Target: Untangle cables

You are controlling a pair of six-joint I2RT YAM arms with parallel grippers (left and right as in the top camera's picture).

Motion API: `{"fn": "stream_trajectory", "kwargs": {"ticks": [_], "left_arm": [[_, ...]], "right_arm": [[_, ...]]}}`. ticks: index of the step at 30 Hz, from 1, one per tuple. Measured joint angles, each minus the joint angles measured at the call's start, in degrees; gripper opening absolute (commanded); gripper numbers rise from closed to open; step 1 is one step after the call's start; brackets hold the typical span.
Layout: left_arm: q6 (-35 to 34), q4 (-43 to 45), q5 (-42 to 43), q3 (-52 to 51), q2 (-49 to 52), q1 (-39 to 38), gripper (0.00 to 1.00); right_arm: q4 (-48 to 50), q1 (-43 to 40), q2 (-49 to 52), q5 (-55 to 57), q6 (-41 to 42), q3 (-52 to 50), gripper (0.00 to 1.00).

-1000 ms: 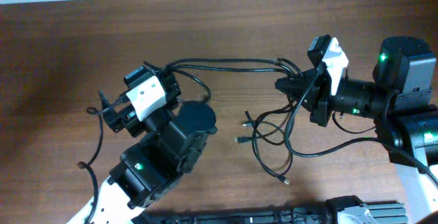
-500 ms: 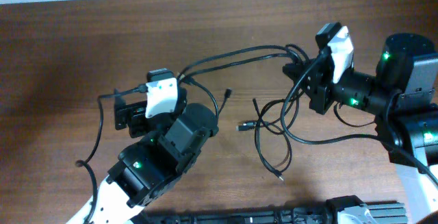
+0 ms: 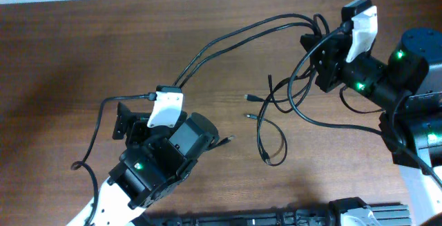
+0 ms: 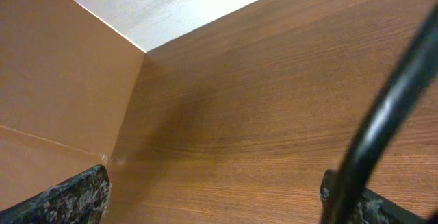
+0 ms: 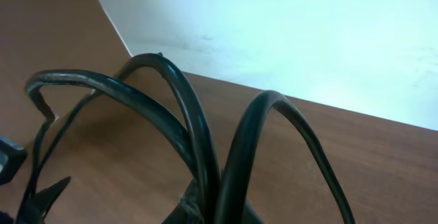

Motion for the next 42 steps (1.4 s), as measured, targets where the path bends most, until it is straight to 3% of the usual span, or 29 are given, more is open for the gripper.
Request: {"fn": "stream_trajectory", "kwargs": {"ticks": [7,13,18,26,27,28,30,31,42], "left_arm": [[-3.3,0.2,0.9,0.0,0.0,0.0,0.99],[-8.0,6.0,11.4,0.0,0.1,0.1,0.99],[-8.7,8.7,20.9,0.0,0.1,0.1,0.99],[-8.8,14.1,27.3,0.0,0.1,0.1,0.99],[-8.9,14.9,27.7,0.0,0.1,0.1,0.99],[-8.9,15.6,28.0,0.0,0.1,0.1,0.99],[-8.9,16.5,28.1,0.0,0.1,0.1,0.99],[-8.9,16.8,28.1,0.0,0.1,0.1,0.99],[-8.9,17.6,28.5,0.0,0.1,0.1,0.99]], "right_arm": [[3.9,0.0,0.0,5.4,0.2,0.0,0.04],[11.9,0.0,1.1,7.1,1.5,0.1,0.04],[10.7,0.0,5.1,8.0,2.0,0.1,0.04],[5.0,0.0,11.6,8.7,2.8,0.1,0.05],[4.5,0.0,12.1,8.9,2.8,0.1,0.23],[4.1,0.0,12.5,8.9,2.6,0.1,0.51],[3.0,0.0,12.9,9.0,2.5,0.1,0.94],[2.4,0.0,13.0,9.0,2.5,0.1,0.99],[-12.1,0.0,13.6,12.9,1.7,0.2,0.98]]}}
